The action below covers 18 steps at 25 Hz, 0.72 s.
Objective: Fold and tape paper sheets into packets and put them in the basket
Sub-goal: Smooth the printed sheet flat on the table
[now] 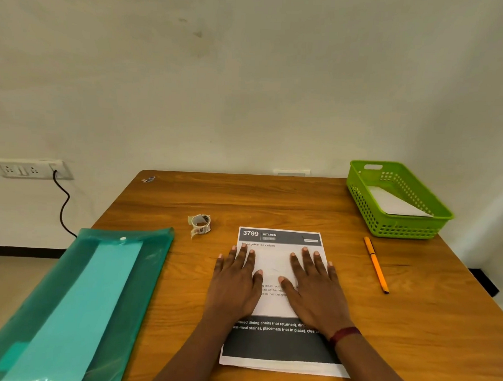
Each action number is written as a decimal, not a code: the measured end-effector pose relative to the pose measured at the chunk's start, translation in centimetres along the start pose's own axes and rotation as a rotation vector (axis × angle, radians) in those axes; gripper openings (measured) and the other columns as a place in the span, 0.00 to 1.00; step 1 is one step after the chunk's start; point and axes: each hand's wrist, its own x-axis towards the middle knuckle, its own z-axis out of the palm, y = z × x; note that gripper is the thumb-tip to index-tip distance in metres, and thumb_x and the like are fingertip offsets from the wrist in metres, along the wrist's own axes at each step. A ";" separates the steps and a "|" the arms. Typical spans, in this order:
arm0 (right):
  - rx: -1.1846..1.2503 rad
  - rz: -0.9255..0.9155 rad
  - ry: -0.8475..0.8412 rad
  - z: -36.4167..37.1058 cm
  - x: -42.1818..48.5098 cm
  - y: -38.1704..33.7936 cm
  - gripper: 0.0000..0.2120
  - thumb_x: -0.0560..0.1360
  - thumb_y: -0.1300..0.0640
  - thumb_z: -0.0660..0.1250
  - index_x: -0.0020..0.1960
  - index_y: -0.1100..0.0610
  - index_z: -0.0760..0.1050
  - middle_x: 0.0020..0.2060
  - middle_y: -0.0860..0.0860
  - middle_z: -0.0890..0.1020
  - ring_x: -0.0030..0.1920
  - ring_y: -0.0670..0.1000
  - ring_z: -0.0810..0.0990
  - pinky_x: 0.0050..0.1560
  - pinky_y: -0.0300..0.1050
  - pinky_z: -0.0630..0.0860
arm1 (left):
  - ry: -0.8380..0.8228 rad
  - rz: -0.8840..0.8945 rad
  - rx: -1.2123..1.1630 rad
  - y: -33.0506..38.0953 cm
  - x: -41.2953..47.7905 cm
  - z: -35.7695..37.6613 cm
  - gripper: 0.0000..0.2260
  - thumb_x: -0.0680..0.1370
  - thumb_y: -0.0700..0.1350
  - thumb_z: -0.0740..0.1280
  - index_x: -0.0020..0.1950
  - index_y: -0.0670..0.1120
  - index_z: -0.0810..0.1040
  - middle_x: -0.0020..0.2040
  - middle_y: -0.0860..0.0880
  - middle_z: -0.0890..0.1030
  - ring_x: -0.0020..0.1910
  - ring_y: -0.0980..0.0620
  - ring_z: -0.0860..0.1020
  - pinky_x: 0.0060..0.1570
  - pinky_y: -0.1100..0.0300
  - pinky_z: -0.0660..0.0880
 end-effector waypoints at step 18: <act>-0.089 -0.215 -0.211 -4.7 5.7 2.4 0.34 0.75 0.41 0.66 0.76 0.48 0.58 0.69 0.55 0.66 0.70 0.57 0.61 0.65 0.57 0.65 | -0.307 -0.055 -0.069 0.2 5.5 -5.2 0.39 0.70 0.56 0.76 0.75 0.59 0.60 0.74 0.49 0.63 0.74 0.43 0.58 0.66 0.34 0.62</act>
